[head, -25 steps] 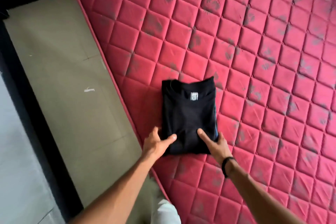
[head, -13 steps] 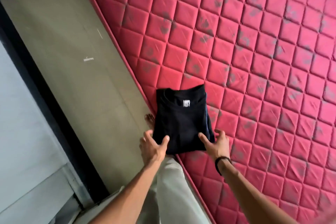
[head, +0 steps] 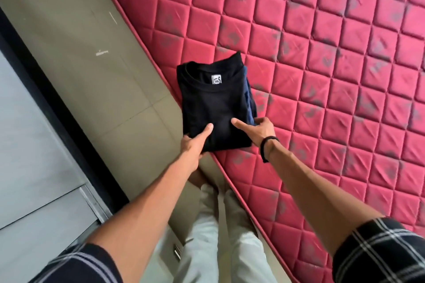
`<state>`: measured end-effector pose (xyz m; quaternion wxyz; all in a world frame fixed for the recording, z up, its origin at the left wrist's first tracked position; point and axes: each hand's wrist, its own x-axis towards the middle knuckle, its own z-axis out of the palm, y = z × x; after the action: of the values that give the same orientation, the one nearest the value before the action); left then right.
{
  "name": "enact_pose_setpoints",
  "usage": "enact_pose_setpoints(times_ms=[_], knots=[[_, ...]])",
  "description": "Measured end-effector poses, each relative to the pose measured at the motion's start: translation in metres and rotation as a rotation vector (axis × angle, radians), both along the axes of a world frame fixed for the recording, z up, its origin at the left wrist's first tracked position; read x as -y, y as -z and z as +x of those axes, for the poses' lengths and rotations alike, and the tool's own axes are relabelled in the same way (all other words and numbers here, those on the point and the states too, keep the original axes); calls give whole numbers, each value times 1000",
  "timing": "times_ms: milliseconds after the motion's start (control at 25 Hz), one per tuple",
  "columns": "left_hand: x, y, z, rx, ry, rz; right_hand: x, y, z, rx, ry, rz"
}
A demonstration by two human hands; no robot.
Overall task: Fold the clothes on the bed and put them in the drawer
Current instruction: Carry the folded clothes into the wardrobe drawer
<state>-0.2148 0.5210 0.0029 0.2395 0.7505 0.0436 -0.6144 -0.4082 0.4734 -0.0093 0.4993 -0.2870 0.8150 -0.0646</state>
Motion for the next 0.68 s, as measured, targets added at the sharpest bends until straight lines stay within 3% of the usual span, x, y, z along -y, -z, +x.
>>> enact_pose_setpoints(times_ms=[200,320,400,520,680], knots=[[-10,-2,-14,258,6,-29,18,-29,-10,249,-230,-106],[-27,-17,-46,280,198,-88,15,-46,-53,394,-204,-189],[-46,-19,-71,394,347,-73,-5,-50,-107,434,-104,-148],[-59,-3,-76,636,357,-60,-55,-50,-191,355,5,-35],[-41,10,-57,625,402,-16,-88,-40,-252,161,10,105]])
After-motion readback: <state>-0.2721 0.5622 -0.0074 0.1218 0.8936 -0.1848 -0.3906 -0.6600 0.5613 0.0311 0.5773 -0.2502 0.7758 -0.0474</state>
